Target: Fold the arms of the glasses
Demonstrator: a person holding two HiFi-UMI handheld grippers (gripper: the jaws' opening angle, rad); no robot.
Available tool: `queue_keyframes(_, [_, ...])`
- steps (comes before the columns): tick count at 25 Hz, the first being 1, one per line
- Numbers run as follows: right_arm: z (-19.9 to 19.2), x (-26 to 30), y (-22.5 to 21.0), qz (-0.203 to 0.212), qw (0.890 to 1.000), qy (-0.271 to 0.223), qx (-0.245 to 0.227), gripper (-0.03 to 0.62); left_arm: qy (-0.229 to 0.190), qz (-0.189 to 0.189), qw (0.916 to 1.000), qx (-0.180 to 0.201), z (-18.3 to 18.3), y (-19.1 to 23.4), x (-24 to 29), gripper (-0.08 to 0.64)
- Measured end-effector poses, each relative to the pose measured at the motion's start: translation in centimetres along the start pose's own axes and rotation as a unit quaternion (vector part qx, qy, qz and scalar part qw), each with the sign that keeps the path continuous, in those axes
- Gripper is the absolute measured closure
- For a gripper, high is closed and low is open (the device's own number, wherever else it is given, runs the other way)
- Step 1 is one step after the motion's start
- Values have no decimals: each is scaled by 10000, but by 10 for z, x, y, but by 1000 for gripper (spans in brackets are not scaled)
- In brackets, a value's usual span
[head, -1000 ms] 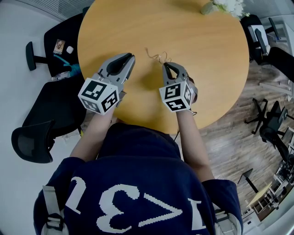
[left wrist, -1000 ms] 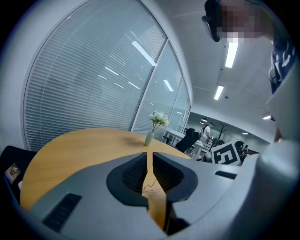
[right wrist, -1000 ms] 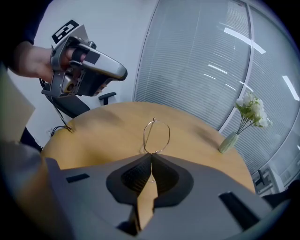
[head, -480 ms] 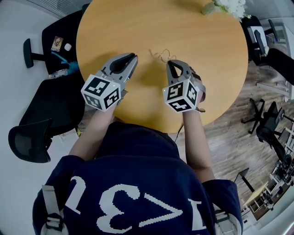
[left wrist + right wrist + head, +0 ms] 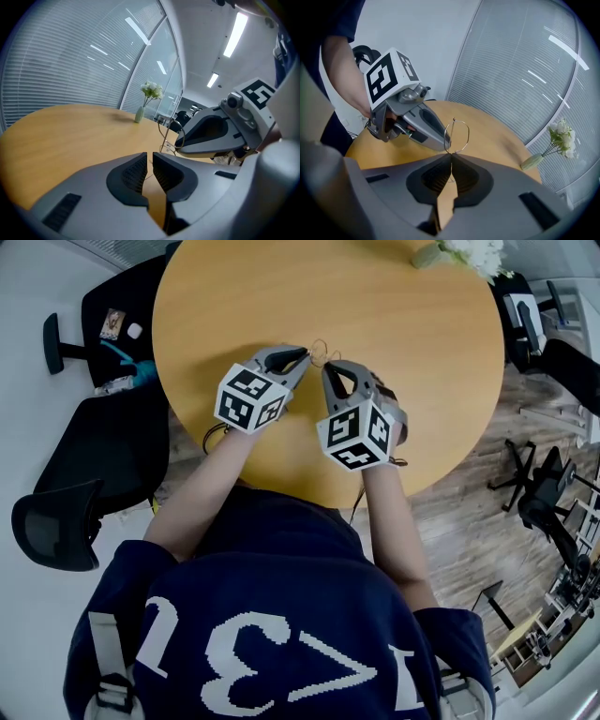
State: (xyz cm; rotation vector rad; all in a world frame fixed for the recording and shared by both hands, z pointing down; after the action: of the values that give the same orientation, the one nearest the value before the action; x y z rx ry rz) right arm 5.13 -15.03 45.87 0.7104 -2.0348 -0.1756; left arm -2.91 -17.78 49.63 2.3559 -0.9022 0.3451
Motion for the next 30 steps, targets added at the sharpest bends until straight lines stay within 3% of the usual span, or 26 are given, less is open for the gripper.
queue_keyframes(3, [-4, 9, 6, 118, 9997, 169, -121, 565, 168, -148, 9997, 32, -9, -2, 10, 512])
queue_keyframes(8, [-18, 33, 18, 425, 9961, 665, -406, 565, 548, -290, 9978, -233, -35, 1, 23, 512])
queue_keyframes(11, [-25, 46, 23, 569, 9925, 944, -528, 565, 645, -191, 9972, -312, -47, 1, 15, 512])
queue_keyframes(15, [-32, 63, 27, 637, 9892, 1164, -625, 565, 581, 55, 9975, -393, -57, 4, -11, 512])
queue_keyframes(21, [-43, 77, 27, 472, 9909, 1182, -436, 563, 94, 417, 9978, -504, -48, 18, -50, 512])
queue_keyframes(24, [-42, 69, 20, 364, 9950, 920, -97, 563, -198, 585, 9972, -425, -34, 24, -61, 512])
queue_keyframes(27, [-40, 51, 7, 231, 9965, 401, 697, 563, -472, 742, 9959, -226, -14, 27, -70, 512])
queue_keyframes(30, [-34, 22, -15, -12, 9832, -523, 1750, 565, -780, 877, 9931, 68, 10, 26, -81, 518])
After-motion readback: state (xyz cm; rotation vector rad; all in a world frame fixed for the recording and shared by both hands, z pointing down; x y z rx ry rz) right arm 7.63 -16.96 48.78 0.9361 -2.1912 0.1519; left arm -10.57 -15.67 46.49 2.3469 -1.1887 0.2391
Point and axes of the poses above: the fingertips, and each gripper's own axes: x forward along the fingers, y to its left, z out of its top, the point moved 5 cm from there along -x, backward along the fingers, and after that the axes turned 6 degrees about -x, right-handed, at the moved point
